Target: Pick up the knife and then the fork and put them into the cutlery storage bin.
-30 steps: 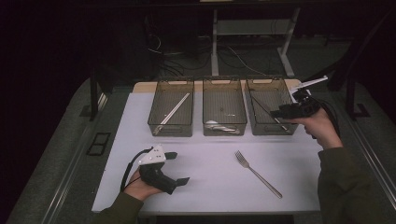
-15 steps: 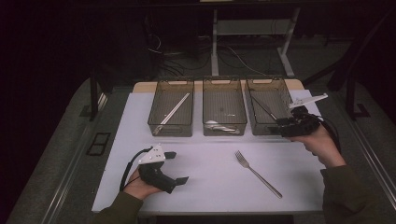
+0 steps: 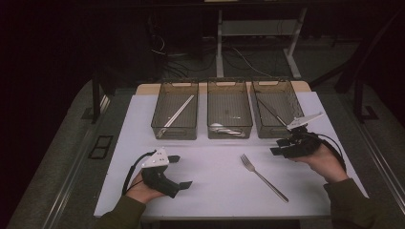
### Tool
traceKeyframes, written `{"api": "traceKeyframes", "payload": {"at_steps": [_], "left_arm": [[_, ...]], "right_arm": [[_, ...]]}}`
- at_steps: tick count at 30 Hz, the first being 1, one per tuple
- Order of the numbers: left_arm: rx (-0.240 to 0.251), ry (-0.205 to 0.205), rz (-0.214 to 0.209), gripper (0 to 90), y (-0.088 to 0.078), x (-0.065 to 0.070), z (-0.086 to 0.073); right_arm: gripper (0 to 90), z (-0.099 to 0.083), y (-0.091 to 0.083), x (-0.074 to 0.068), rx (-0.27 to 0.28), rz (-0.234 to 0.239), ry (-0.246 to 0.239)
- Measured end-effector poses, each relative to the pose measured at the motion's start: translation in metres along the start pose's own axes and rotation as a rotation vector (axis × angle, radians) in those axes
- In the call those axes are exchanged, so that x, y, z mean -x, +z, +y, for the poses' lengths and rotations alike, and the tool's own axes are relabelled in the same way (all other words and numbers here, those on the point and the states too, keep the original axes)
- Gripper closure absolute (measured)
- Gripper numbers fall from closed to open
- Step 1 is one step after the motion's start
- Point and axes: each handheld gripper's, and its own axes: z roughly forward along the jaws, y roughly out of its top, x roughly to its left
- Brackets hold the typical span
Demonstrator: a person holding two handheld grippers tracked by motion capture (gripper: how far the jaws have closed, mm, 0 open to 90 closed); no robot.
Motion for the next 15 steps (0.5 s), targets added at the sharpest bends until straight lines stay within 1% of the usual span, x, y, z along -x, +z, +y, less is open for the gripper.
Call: {"api": "traceKeyframes", "payload": {"at_steps": [2, 4, 12, 15], "left_arm": [[0.002, -0.003, 0.000, 0.0, 0.000, 0.000, 0.000], [0.004, -0.004, 0.001, 0.0, 0.000, 0.000, 0.000], [0.005, 0.003, 0.001, 0.0, 0.000, 0.001, 0.000], [0.007, 0.003, 0.000, 0.0, 0.000, 0.002, 0.000]], "right_arm": [[52.2, -0.002, 0.002, -0.005, -0.016, 0.004, -0.008], [53.6, -0.004, 0.003, -0.010, -0.028, 0.008, -0.026], [58.3, -0.010, 0.012, -0.031, -0.076, 0.035, -0.066], [59.9, -0.011, 0.017, -0.038, -0.104, 0.040, -0.080]]}}
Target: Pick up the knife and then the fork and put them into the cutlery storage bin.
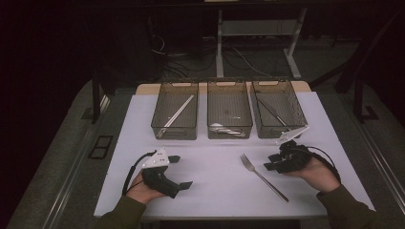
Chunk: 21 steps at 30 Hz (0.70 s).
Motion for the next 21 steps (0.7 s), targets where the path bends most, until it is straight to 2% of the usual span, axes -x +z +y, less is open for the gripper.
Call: {"api": "traceKeyframes", "payload": {"at_steps": [7, 21], "left_arm": [[-0.005, -0.001, -0.001, 0.0, 0.000, 0.000, 0.000], [-0.005, -0.002, -0.003, 0.0, 0.000, 0.000, 0.000]], "right_arm": [[64.7, 0.003, 0.011, -0.012, -0.063, 0.018, -0.026], [72.2, 0.005, 0.033, -0.024, -0.224, 0.024, -0.023]]}}
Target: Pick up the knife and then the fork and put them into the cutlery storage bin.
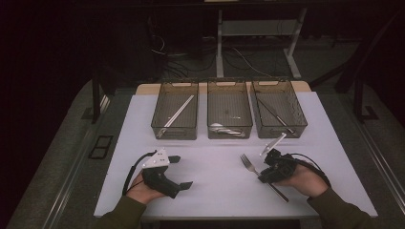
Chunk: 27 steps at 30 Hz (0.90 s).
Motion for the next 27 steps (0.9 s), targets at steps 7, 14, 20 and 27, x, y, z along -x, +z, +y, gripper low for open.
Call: {"api": "traceKeyframes", "payload": {"at_steps": [7, 14, 20, 27], "left_arm": [[-0.001, 0.000, -0.002, 0.0, 0.001, 0.000, 0.000], [0.000, 0.000, -0.003, 0.0, 0.001, 0.000, 0.000], [0.002, -0.002, -0.003, 0.0, 0.001, 0.000, 0.000], [0.002, 0.000, -0.003, 0.0, 0.000, 0.000, 0.000]], "right_arm": [[77.8, 0.004, 0.002, -0.004, -0.032, -0.051, -0.034], [81.3, 0.012, 0.003, -0.008, -0.094, -0.092, -0.103], [84.4, 0.015, 0.004, -0.009, -0.117, -0.102, -0.133], [84.9, 0.015, 0.003, -0.007, -0.115, -0.087, -0.142]]}}
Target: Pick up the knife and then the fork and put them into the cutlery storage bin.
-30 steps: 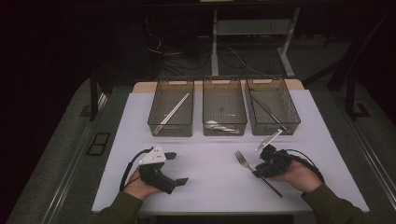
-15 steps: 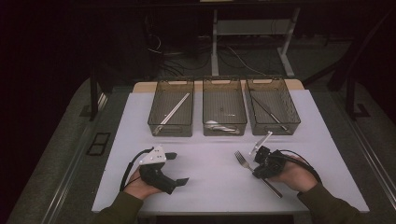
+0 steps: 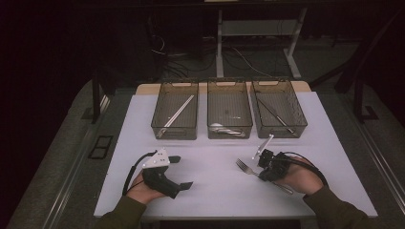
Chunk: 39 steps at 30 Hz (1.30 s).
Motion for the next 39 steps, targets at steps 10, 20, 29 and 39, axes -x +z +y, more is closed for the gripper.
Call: {"api": "traceKeyframes", "payload": {"at_steps": [10, 20, 29, 39], "left_arm": [[0.002, -0.001, 0.000, 0.0, 0.000, 0.000, 0.000], [0.002, 0.000, -0.001, 0.0, 0.000, 0.000, 0.000], [0.005, 0.000, -0.001, 0.0, -0.001, 0.000, 0.000], [0.000, 0.002, -0.001, 0.0, 0.000, 0.000, 0.000]], "right_arm": [[84.9, -0.008, -0.017, 0.013, 0.096, 0.004, 0.050], [84.9, -0.017, -0.031, 0.028, 0.166, 0.015, 0.118], [84.9, -0.022, -0.037, 0.038, 0.223, 0.018, 0.143], [84.9, -0.030, -0.046, 0.052, 0.292, 0.030, 0.192]]}}
